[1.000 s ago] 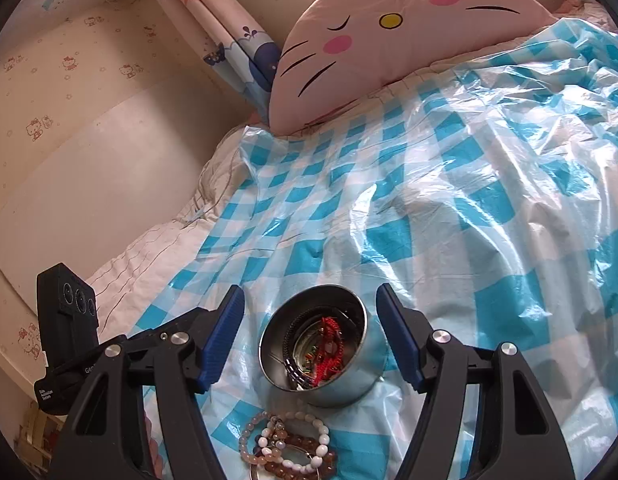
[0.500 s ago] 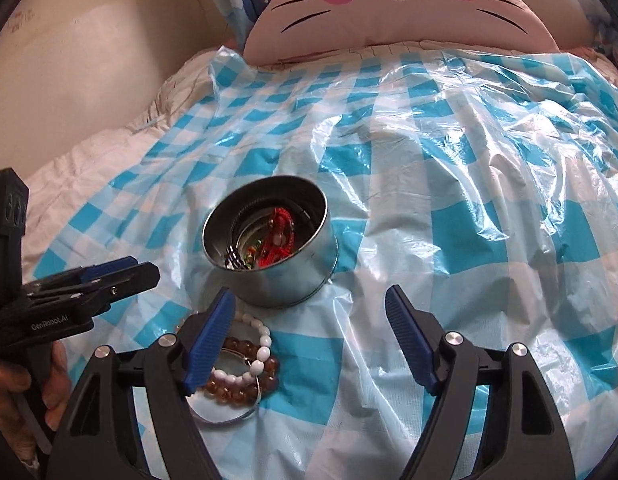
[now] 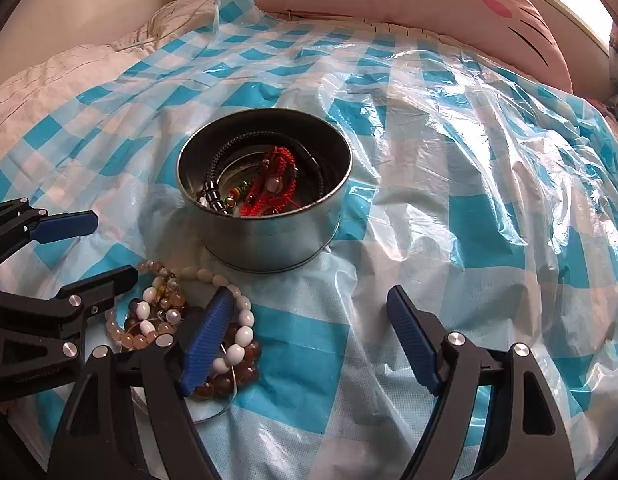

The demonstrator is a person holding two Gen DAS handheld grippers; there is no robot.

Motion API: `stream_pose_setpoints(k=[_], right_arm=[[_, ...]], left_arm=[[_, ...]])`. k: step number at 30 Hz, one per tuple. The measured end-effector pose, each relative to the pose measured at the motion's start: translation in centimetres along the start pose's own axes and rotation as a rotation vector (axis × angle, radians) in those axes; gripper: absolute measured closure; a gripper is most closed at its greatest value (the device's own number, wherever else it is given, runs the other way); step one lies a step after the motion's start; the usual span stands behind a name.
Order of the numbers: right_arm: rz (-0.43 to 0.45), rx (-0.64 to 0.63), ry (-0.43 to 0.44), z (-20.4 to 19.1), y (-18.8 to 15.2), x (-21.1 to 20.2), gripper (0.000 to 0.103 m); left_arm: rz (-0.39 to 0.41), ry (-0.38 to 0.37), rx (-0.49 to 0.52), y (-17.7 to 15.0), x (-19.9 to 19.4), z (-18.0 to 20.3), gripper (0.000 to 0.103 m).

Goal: Organize jewelry
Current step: 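Close the right tool on the white bead bracelet while the left tool grasps the pale agate bracelet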

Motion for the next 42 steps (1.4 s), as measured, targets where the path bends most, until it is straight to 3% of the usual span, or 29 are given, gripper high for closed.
stream_pose_setpoints(k=[4,9,16,21,26,29,31,42], right_arm=[[-0.003,-0.035,-0.074,0.6,0.0,0.0,0.021],[-0.013,-0.044,-0.255,3.9,-0.9,-1.1,0.015],[-0.006,0.062,-0.298,7.8,-3.0,-3.4,0.015],[0.049,0.028,-0.233,6.1,-2.1,-3.9,0.015],[0.117,0.064,-0.071,4.6,-1.1,-4.8,0.017],[0.088,0.101,-0.007,4.5,-1.4,-4.2,0.05],[0.068,0.11,0.012,4.3,-1.7,-3.8,0.056],[-0.016,0.14,0.006,4.8,-3.1,-2.0,0.056]], left_arm=[[-0.006,0.031,0.035,0.1,0.5,0.4,0.041],[-0.013,0.057,0.009,0.0,0.6,-0.4,0.039],[-0.006,0.076,0.026,0.1,0.4,-0.5,0.039],[-0.004,0.07,0.024,0.1,0.3,-0.3,0.039],[0.035,0.066,0.039,0.7,-0.3,0.1,0.039],[0.068,0.062,0.048,1.2,-0.9,0.4,0.039],[0.074,0.056,0.052,1.3,-1.0,0.6,0.039],[0.074,0.035,0.085,1.3,-0.9,1.6,0.039]])
Point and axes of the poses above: each gripper's, at about its wrist camera, not at the fingertips, and x roughly the way its jaws point, z to its right, y to its top, the point moved 9 cm from there along x, roughly the way its jaws point, and after that the axes turned 2 degrees about z, right-handed, at the moved point
